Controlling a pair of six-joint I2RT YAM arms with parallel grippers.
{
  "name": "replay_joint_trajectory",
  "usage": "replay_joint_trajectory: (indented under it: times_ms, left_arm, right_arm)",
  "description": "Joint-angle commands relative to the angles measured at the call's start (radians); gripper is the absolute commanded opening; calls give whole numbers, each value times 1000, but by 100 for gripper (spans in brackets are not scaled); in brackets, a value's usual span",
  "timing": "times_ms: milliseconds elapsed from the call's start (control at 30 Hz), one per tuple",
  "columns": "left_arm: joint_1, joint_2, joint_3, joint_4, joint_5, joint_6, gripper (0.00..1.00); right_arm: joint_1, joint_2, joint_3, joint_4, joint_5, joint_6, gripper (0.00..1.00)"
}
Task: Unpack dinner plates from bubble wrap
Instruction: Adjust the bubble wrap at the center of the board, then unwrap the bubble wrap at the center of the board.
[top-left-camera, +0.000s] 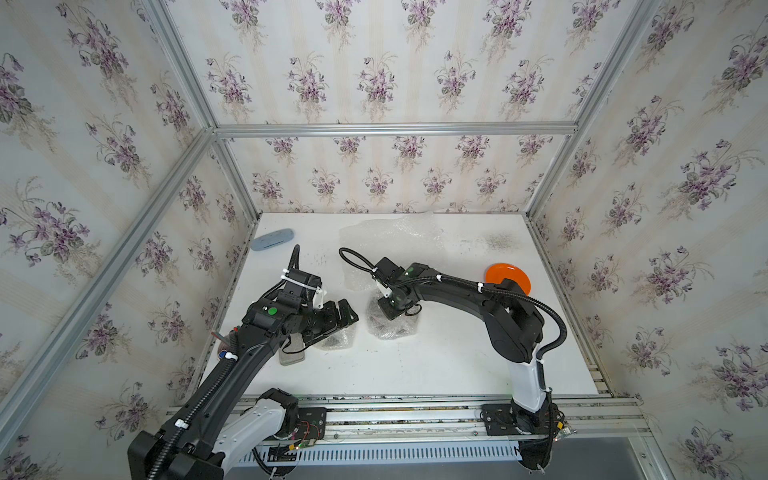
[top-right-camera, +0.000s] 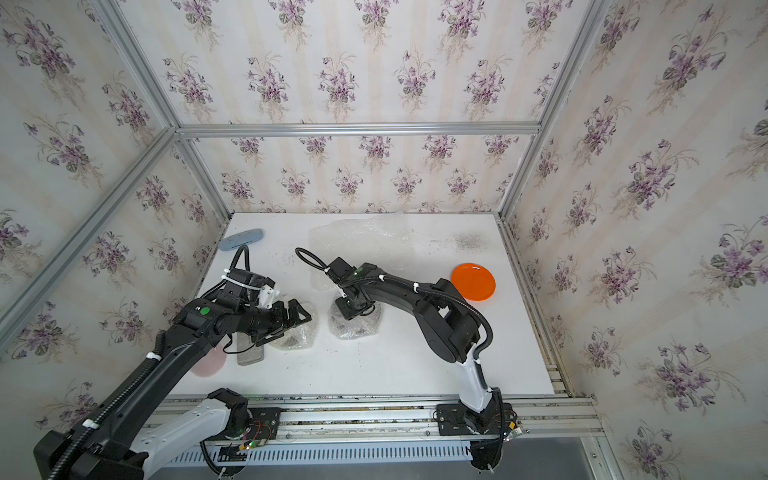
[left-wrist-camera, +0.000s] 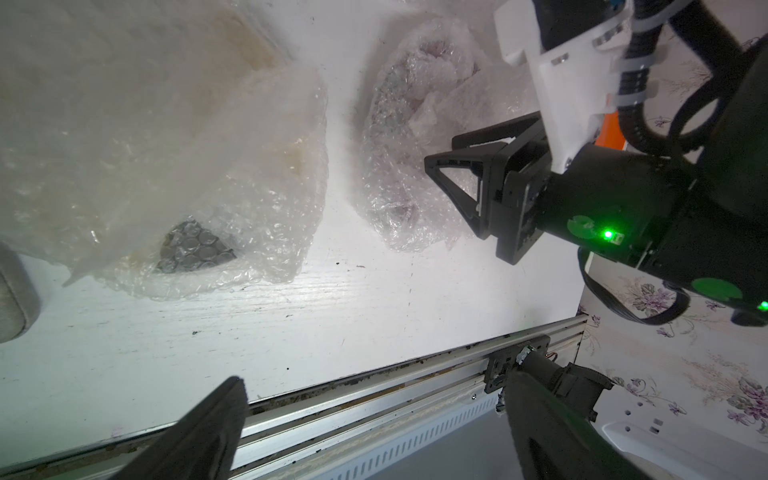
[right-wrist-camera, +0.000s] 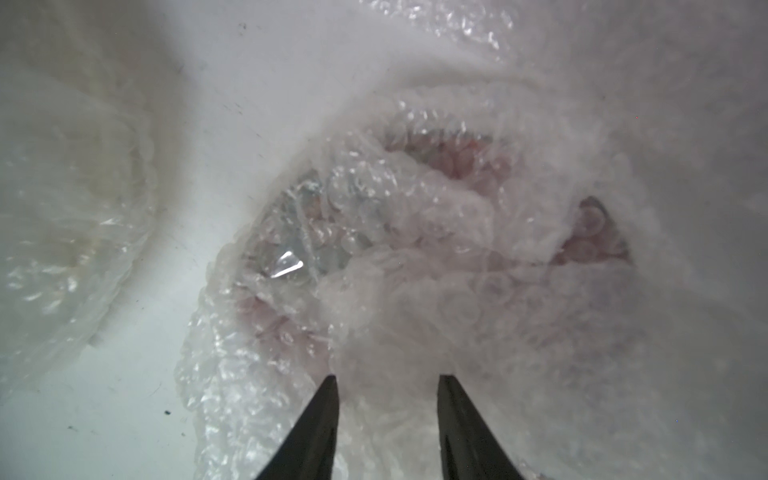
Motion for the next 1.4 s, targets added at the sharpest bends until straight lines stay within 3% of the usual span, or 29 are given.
replay_joint_trajectory:
  times_ms: [0,167,267,367,567,833,1100,1367]
  left_arm:
    - [1,17,10,-11,13,20,99]
    - [0,35,8,-6,18,25,99]
    - [-6,57,-1,5,33,27,99]
    - [-50,86,-20,41,33,13,99]
    - [-223,181,-58,200,-1,-84,99]
    - [-424,418,59,344,-23,-107,99]
    - [-496,603,100,472,25,-144,98]
    - [-510,681,169,523,48,-163,96]
  right_arm:
    - [-2,20,21,-19,52,10,31]
    - [-7,-5,10,-16,52,31,7]
    - [-10,-73,-43,12,28,67,0]
    - [-17,-172,-134,52,-14,124,0]
    - [-21,-417,-388,131,-69,226,0]
    - [-21,-721,-691,226,-110,314,0]
    - [-21,-912,-794,235,-116,397,0]
    - [-21,-940,-810,255,-135,423,0]
